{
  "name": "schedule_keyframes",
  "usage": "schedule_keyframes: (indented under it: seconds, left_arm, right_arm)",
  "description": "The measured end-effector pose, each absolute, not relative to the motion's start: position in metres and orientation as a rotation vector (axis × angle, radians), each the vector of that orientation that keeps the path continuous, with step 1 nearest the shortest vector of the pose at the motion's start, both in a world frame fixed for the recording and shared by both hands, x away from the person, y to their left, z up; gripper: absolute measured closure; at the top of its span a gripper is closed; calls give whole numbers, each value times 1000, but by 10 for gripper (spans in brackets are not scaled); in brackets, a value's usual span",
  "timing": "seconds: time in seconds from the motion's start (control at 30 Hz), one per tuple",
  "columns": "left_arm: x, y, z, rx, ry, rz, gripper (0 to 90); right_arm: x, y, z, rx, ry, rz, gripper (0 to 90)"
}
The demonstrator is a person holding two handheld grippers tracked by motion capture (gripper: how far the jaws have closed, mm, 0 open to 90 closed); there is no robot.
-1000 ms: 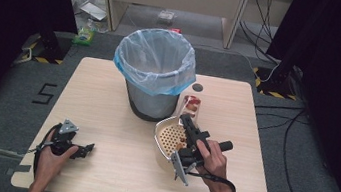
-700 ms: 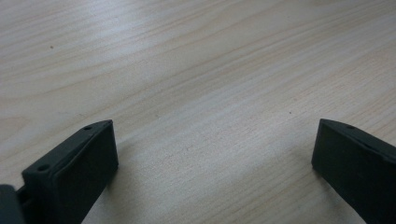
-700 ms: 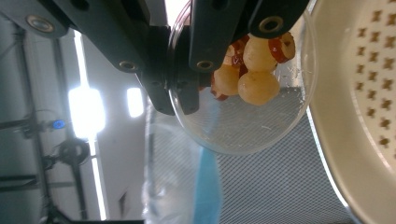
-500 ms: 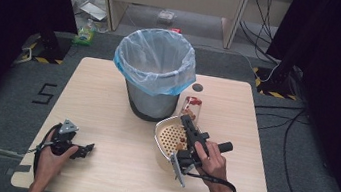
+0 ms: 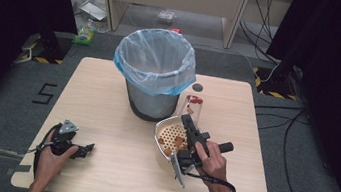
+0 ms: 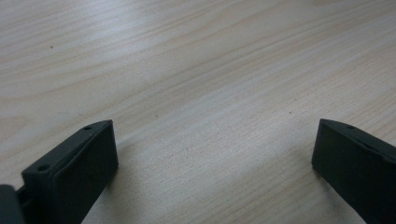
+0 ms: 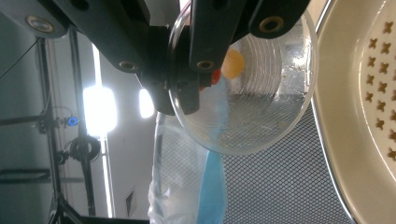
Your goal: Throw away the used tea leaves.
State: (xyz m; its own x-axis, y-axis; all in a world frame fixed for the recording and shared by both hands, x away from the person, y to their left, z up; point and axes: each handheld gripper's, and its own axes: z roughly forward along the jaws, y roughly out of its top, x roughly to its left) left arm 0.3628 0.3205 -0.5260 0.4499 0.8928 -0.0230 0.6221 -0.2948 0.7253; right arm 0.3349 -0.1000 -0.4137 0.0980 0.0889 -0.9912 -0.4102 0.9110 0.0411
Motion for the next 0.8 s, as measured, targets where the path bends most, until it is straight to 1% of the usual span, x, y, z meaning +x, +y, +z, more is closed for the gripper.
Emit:
schedule_keyframes:
  seconds: [0.07, 0.2, 0.23, 0.3, 0.33, 0.47, 0.53, 0.6, 0.67, 0.8]
  left_arm:
    - [363, 321, -526, 2030, 1262, 515, 0]
    - [363, 321, -526, 2030, 1262, 515, 0]
    - [363, 321, -526, 2030, 1262, 514, 0]
    - [363, 321, -526, 2030, 1262, 515, 0]
    - [363, 321, -526, 2031, 1262, 515, 0]
    - [363, 321, -526, 2031, 1262, 515, 0]
    - [363, 321, -526, 2030, 1262, 515, 0]
    - [363, 321, -526, 2031, 1262, 515, 0]
    - [363, 321, -526, 2030, 1262, 515, 0]
    - [363, 321, -526, 2029, 1262, 515, 0]
  right_arm:
    - [334, -102, -407, -219, 1463, 456, 875]
    - [340, -109, -391, -1, 1558, 646, 872]
    - [343, -114, -386, 99, 1580, 718, 872]
    - [345, -115, -385, 134, 1591, 745, 871]
    - [350, -121, -383, 235, 1616, 815, 871]
    - [355, -127, -382, 298, 1628, 847, 872]
    - [353, -127, -380, 275, 1598, 829, 872]
    - [342, -121, -381, 92, 1514, 730, 871]
    - [334, -110, -392, -135, 1436, 519, 875]
    - [332, -103, -414, -228, 1426, 434, 876]
